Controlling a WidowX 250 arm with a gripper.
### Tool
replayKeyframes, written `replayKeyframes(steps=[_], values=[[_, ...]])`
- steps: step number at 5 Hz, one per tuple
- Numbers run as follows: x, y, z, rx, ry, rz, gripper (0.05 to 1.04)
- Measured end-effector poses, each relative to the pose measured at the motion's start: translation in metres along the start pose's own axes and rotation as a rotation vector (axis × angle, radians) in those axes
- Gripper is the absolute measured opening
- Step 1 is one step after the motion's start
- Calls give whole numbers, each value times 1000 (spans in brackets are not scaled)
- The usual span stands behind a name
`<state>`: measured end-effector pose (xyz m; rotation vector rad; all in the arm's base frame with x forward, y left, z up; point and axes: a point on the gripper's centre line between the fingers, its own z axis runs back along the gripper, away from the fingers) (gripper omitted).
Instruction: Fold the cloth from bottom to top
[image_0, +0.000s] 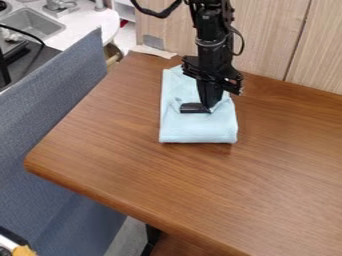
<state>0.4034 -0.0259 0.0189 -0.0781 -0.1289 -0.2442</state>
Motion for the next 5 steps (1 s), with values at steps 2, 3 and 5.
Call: replayKeyframes(steps=[2,3,5], values=[[-2,2,-19,20,32,33,79],[-6,2,-21,21,32,54,229],[-10,-2,-18,20,45,46,770]])
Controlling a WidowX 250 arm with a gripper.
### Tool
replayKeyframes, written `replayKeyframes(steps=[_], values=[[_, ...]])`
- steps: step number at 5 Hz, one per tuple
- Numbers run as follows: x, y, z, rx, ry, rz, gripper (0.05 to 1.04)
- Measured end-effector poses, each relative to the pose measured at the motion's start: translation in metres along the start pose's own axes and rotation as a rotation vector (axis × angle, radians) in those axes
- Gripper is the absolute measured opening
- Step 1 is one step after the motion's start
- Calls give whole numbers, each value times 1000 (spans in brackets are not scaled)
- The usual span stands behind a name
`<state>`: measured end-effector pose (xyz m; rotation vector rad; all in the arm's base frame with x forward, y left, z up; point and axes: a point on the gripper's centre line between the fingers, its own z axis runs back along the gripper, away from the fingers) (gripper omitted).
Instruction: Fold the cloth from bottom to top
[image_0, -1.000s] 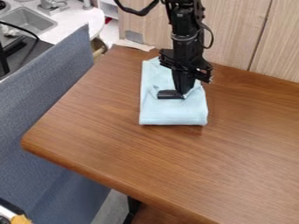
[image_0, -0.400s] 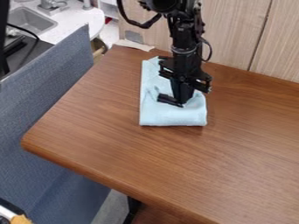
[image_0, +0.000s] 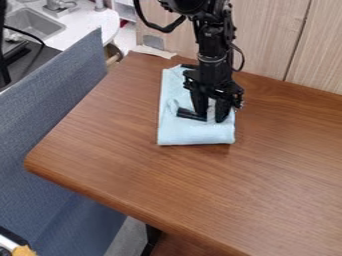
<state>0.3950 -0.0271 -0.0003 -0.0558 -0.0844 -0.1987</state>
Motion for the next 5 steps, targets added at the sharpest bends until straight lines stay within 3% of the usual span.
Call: replayKeyframes(steps=[1,2,3,5], values=[[-1,0,0,-3,7,-5,991],[-1,-1,7,-1,3,-7,1001],[-2,-2,28,5,-27,-10,1001],[-18,-7,93,31,-153,-8,1001]])
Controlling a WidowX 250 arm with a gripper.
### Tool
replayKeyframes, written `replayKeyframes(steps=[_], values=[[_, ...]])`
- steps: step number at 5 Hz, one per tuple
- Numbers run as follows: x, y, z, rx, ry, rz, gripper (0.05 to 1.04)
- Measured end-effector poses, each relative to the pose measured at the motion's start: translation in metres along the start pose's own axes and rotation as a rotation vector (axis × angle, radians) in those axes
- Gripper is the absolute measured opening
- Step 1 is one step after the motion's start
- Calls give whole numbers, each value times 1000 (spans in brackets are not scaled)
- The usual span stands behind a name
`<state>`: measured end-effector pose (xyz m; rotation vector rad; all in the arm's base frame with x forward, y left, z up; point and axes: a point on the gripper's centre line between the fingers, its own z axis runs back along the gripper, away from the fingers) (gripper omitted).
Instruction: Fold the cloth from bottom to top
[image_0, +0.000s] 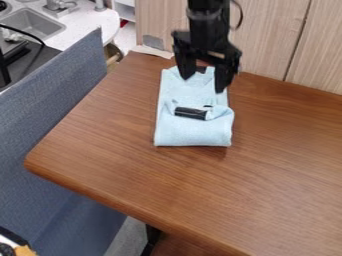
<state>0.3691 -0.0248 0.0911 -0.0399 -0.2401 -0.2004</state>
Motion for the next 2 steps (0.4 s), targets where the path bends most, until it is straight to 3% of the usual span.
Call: replayKeyframes(steps=[1,2], values=[[-9,-6,14,-29,-19,-22,1001],[-9,-3,16,-25,-24,-20,1001]])
